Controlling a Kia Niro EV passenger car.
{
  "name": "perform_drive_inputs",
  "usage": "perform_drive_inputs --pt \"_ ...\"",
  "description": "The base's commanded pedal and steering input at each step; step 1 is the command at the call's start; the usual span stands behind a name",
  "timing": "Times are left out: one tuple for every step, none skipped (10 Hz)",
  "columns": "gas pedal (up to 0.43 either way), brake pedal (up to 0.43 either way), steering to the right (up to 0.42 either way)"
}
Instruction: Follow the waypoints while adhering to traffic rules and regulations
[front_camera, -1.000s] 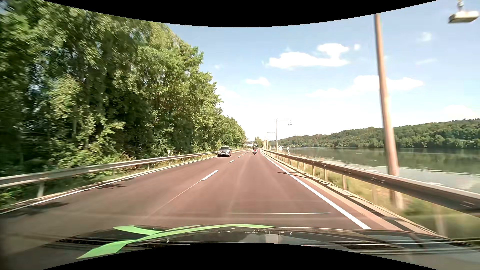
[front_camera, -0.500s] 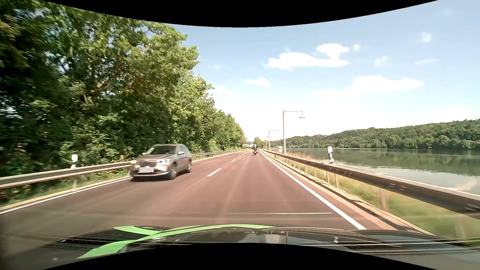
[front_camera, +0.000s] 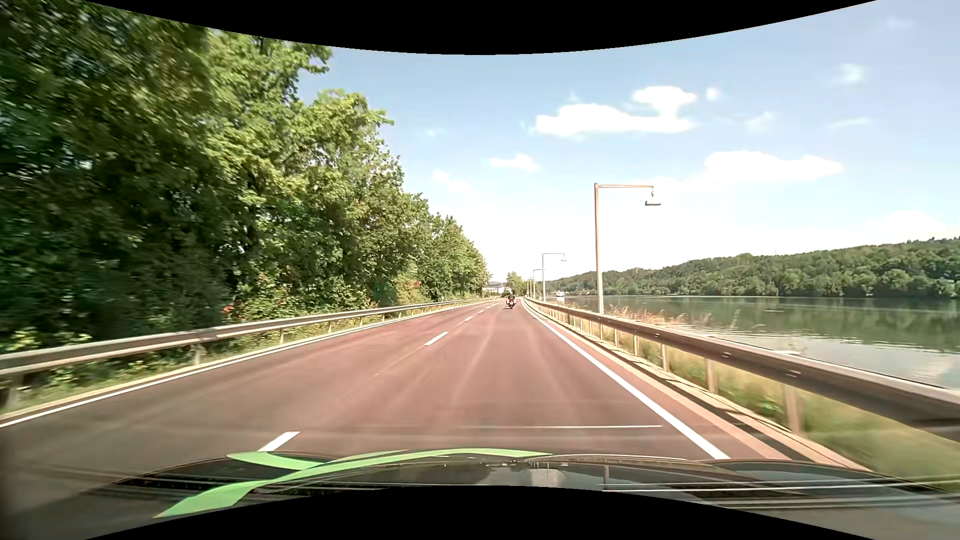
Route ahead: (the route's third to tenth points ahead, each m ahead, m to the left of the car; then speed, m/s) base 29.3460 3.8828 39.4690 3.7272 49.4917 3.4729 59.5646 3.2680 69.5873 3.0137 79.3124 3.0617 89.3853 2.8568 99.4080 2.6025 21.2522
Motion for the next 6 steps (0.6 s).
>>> perform_drive_inputs --pt "0.248 0.0 -0.001" --pt "0.248 0.0 0.0" --pt "0.248 0.0 0.0" --pt "0.248 0.0 0.0" --pt "0.248 0.0 0.0" --pt "0.248 0.0 0.0"
